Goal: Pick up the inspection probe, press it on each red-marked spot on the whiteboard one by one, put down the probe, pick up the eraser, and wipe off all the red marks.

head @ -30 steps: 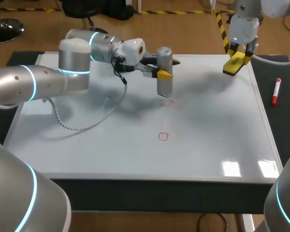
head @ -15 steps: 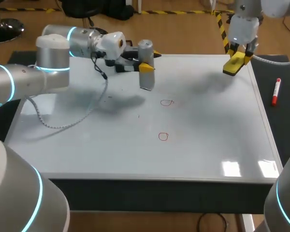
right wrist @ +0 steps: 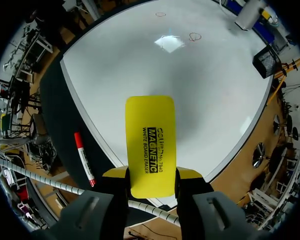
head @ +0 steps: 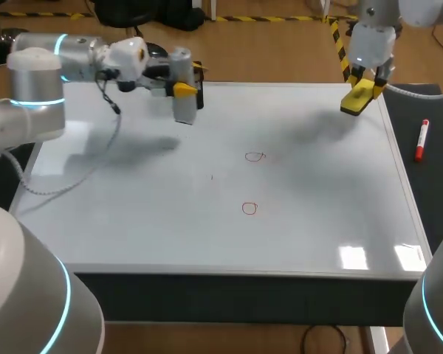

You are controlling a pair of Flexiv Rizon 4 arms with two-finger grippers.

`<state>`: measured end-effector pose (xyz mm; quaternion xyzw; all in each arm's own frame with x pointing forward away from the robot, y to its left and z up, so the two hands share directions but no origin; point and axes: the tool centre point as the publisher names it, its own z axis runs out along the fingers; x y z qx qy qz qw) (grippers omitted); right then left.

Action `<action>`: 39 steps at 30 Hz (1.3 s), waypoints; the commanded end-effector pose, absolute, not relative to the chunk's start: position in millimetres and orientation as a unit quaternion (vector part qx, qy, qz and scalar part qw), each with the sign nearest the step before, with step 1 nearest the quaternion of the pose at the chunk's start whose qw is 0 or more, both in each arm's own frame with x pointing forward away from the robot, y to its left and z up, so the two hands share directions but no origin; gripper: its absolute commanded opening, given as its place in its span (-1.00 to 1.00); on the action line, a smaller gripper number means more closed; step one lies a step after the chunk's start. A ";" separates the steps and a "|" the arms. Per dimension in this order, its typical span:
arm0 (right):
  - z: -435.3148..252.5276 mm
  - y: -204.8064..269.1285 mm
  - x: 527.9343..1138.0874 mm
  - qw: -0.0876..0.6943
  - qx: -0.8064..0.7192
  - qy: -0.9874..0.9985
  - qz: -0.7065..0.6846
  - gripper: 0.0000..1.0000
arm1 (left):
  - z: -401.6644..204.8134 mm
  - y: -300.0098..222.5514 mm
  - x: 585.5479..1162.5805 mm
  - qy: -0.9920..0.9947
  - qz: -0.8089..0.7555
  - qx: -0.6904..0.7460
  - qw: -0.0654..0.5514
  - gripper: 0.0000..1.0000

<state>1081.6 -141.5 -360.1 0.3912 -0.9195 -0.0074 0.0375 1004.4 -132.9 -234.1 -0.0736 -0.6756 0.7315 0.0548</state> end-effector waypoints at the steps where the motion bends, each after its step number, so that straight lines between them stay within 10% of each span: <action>1: -358.8 -141.8 1082.0 0.039 0.392 -0.919 -0.006 -1.00 | -226.0 -108.7 1000.5 -0.682 0.731 -0.033 0.015 -1.00; 39: -358.8 -141.8 1082.0 0.039 0.392 -0.919 -0.006 -1.00 | -243.2 -29.1 1014.2 -0.682 0.730 0.034 -0.030 -1.00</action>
